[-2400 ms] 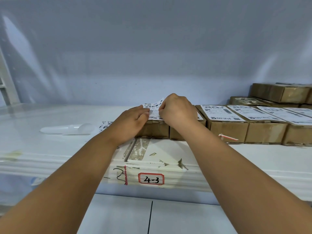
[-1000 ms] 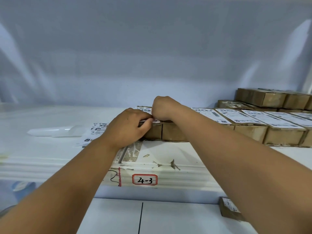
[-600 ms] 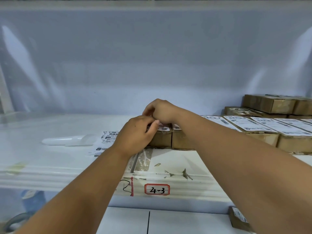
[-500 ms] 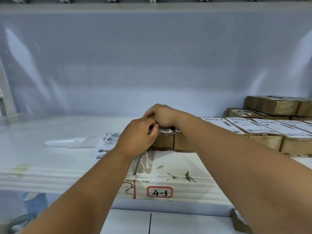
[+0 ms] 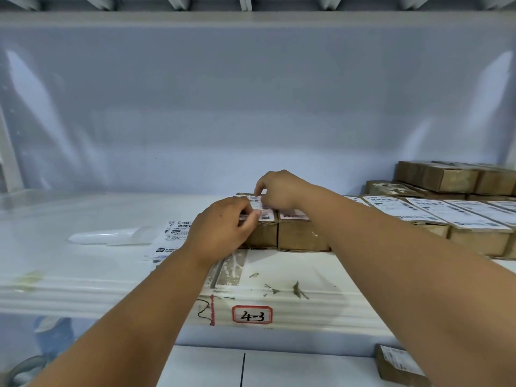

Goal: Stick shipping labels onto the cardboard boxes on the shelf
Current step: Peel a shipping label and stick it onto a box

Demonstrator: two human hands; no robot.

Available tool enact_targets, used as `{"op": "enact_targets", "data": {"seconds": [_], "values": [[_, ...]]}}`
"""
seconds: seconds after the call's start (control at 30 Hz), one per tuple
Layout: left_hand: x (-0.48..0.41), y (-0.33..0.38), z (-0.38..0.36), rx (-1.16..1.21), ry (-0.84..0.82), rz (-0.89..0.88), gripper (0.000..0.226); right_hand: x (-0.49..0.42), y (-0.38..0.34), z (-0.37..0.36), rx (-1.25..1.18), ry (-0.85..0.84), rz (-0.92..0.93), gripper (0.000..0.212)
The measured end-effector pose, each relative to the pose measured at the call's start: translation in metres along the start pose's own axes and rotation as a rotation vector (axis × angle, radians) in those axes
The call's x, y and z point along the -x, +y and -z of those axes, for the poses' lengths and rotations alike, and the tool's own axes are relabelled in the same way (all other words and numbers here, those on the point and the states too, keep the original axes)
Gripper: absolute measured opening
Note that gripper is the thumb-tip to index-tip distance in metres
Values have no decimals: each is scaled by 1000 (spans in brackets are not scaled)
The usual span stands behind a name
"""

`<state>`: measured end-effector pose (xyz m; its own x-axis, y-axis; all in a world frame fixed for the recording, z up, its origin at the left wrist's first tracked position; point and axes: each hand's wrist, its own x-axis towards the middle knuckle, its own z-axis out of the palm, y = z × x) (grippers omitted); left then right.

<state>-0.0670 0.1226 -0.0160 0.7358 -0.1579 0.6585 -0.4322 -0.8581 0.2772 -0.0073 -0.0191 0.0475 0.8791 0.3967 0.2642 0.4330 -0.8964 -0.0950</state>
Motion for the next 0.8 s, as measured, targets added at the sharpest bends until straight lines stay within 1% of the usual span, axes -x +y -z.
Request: {"op": "enact_targets", "data": {"seconds": [0.07,0.13,0.2,0.3,0.4,0.5,0.57,0.67,0.73,0.8], "values": [[1,3,1,27,-37,-14,27,17,18,6,-13,42,-2,28],[2,5,4,-2,-28,-48,26,33,32,10,8,40,0,28],[5,11,7,-59,59,-100,28,50,45,13,-15,50,-19,29],[8,28,7,-168,200,-229,35,71,68,21,-19,103,-72,28],[2,60,0,-106,188,-218,35,88,94,33,-26,182,-144,29],[-13,101,-16,-68,175,-249,36,99,120,40,-62,246,-232,31],[-29,129,-26,-63,117,-202,31,104,136,43,-69,289,-285,32],[-53,161,-43,-34,-41,-96,32,109,162,48,-78,359,-388,34],[-66,181,-57,0,-126,-96,32,108,186,55,-105,424,-473,36],[-76,195,-68,-2,-174,-104,32,105,212,62,-106,472,-554,39]]}}
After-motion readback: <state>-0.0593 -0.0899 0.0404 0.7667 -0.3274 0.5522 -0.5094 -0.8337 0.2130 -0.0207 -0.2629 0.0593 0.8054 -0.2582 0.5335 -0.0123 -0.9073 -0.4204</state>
